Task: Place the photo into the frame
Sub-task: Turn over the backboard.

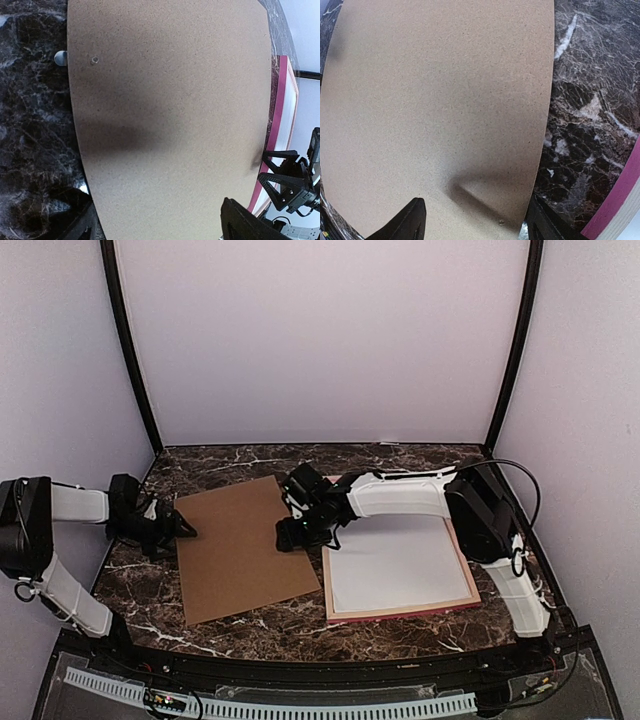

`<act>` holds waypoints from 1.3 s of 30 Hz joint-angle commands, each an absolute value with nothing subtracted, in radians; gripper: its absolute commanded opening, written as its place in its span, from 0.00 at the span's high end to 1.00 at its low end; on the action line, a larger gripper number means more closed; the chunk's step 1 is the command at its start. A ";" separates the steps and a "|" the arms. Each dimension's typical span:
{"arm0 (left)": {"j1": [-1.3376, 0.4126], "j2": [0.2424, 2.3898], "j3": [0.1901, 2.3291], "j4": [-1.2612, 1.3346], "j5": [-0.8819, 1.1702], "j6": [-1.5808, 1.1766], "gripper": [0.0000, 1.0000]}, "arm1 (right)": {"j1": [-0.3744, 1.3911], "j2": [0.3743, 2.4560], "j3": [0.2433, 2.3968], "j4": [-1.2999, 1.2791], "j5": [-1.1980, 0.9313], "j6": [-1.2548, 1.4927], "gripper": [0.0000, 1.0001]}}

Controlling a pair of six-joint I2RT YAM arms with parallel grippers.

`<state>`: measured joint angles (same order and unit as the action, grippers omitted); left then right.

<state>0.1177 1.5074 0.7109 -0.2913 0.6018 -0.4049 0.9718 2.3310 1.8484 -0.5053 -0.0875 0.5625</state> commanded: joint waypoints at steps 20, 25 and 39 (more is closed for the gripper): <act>0.104 1.188 0.704 -0.173 0.979 -0.482 0.29 | 0.977 2.276 1.644 -0.320 -0.273 0.601 0.33; 0.104 1.135 0.730 -0.190 0.999 -0.492 0.32 | 0.974 2.260 1.600 -0.250 -0.343 0.583 0.34; 0.104 1.102 0.838 -0.353 0.910 -0.458 0.49 | 0.970 2.255 1.519 -0.124 -0.463 0.582 0.37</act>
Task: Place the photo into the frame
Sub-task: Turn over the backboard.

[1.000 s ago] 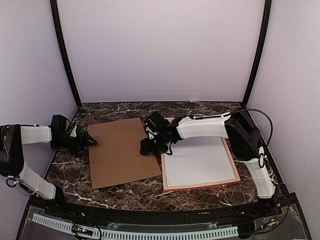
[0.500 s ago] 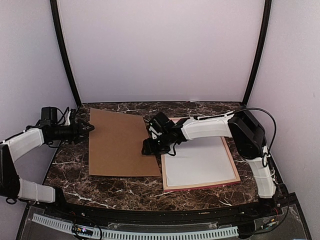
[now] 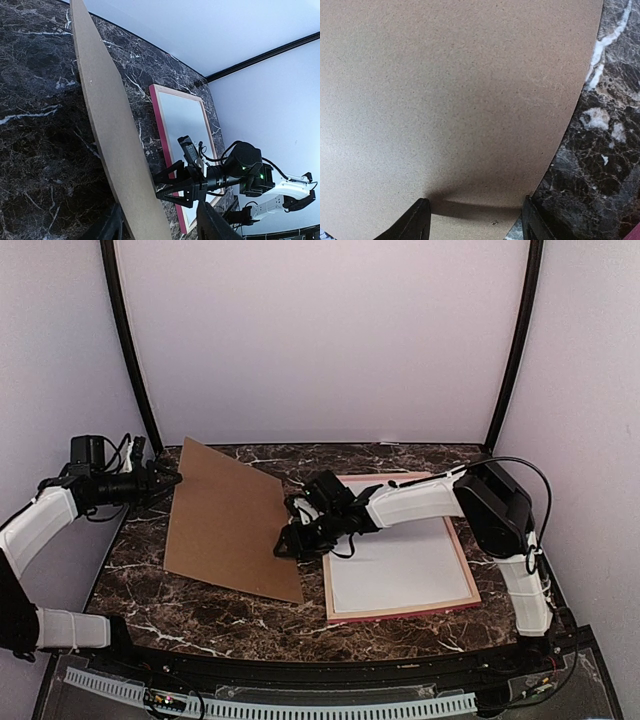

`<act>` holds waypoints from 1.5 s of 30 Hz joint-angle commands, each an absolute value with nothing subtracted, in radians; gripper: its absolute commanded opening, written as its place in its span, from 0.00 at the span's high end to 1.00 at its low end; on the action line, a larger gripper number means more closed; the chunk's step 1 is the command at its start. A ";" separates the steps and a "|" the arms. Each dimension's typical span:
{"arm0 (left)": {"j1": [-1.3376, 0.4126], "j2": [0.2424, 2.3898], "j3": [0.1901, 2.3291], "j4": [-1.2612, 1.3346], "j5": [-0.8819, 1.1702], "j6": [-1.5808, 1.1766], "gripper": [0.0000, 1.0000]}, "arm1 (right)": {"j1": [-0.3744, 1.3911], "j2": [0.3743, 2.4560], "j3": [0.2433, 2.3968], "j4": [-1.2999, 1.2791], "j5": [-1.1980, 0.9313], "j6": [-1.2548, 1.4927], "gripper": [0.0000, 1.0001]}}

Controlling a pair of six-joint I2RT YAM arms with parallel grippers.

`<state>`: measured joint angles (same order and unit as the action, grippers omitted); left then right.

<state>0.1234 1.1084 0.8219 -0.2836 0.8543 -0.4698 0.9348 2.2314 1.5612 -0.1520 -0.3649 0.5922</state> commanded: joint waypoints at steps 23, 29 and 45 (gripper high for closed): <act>0.095 1.083 0.943 -0.498 0.874 -0.469 0.52 | 0.971 2.284 1.428 0.102 -0.620 0.634 0.35; 0.050 1.111 0.992 -0.597 0.779 -0.411 0.70 | 0.971 2.276 1.438 0.091 -0.621 0.631 0.35; -0.063 1.183 1.178 -0.784 0.579 -0.348 1.00 | 0.968 2.213 1.431 0.039 -0.589 0.636 0.34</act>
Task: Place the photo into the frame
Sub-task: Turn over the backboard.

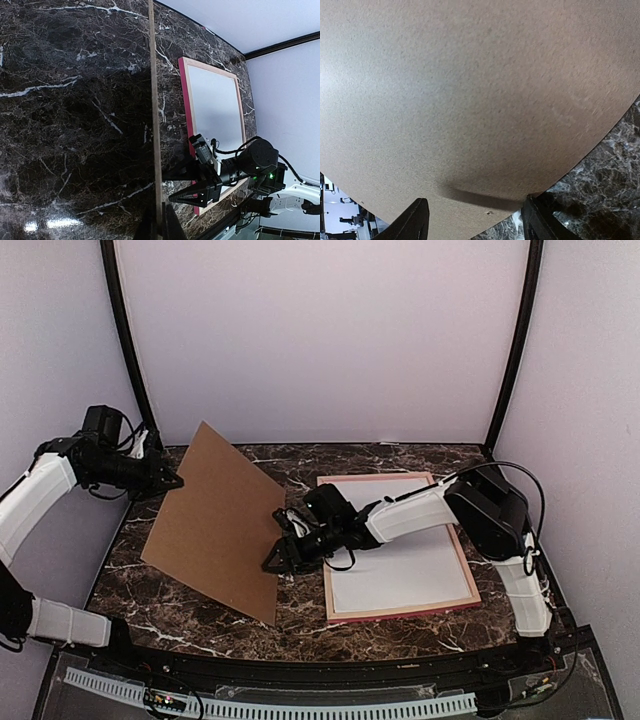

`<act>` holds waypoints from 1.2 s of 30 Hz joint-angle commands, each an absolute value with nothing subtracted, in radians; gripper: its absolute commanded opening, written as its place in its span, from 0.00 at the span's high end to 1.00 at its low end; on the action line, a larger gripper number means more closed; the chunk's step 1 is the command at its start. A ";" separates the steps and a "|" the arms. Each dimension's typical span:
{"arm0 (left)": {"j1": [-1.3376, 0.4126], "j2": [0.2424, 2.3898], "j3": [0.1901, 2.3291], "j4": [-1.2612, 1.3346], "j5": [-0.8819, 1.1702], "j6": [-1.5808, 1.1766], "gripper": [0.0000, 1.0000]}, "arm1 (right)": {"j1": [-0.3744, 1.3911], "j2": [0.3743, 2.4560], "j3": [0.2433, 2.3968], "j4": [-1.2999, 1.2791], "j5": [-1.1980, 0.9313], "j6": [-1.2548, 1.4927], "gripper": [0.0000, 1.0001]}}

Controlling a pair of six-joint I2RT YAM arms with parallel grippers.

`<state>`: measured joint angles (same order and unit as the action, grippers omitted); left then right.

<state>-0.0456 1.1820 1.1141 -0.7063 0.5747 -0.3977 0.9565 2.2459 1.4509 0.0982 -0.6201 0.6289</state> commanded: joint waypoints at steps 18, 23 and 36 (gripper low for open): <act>-0.107 1.140 1.186 -0.763 0.700 -0.457 0.80 | 0.949 2.178 1.389 0.073 -0.600 0.692 0.31; -0.137 1.117 1.169 -0.699 0.757 -0.524 0.73 | 0.946 2.181 1.366 0.144 -0.636 0.726 0.31; -0.295 1.128 1.190 -0.556 0.811 -0.611 0.55 | 0.909 2.117 1.232 0.417 -0.747 0.865 0.27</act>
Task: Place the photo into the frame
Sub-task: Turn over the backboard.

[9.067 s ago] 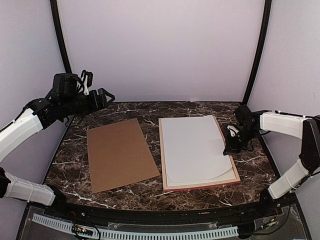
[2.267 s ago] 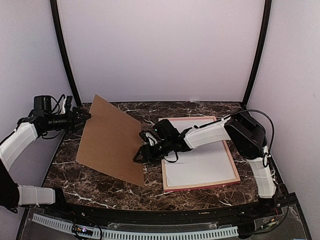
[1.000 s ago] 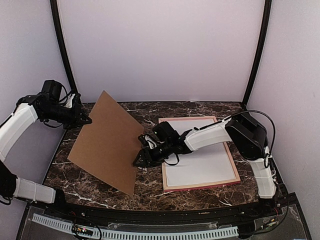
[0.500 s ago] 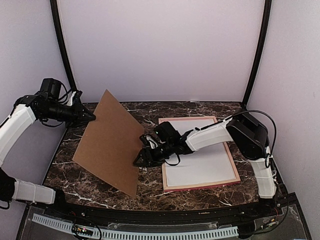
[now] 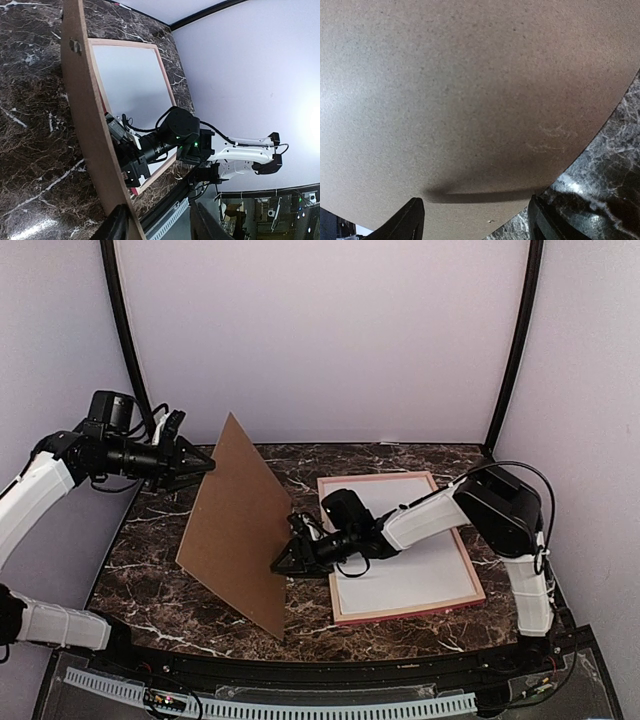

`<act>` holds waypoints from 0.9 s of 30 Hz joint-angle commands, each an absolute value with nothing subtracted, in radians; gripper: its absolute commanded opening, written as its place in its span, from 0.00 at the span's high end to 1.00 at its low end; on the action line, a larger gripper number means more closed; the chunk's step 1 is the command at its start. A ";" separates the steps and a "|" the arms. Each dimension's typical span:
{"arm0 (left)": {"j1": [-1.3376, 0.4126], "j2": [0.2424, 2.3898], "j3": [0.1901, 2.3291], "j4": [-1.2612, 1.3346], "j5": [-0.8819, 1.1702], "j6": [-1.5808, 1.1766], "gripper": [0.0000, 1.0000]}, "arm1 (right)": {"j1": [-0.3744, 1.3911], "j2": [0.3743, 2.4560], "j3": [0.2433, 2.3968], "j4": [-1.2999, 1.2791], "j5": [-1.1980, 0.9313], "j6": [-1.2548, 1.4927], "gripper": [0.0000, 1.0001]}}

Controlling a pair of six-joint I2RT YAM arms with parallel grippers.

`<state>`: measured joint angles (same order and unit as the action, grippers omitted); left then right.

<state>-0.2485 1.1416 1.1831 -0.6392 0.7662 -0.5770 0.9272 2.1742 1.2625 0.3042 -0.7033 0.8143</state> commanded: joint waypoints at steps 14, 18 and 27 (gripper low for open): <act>-0.451 1.196 1.248 -0.470 0.767 -0.626 0.51 | 0.848 1.943 1.148 0.389 -0.730 0.866 0.26; -0.490 1.225 1.263 -0.455 0.749 -0.632 0.51 | 0.821 1.820 1.163 0.202 -0.660 0.802 0.25; -0.570 1.292 1.317 -0.420 0.715 -0.637 0.50 | 0.801 1.646 1.315 -0.032 -0.550 0.792 0.25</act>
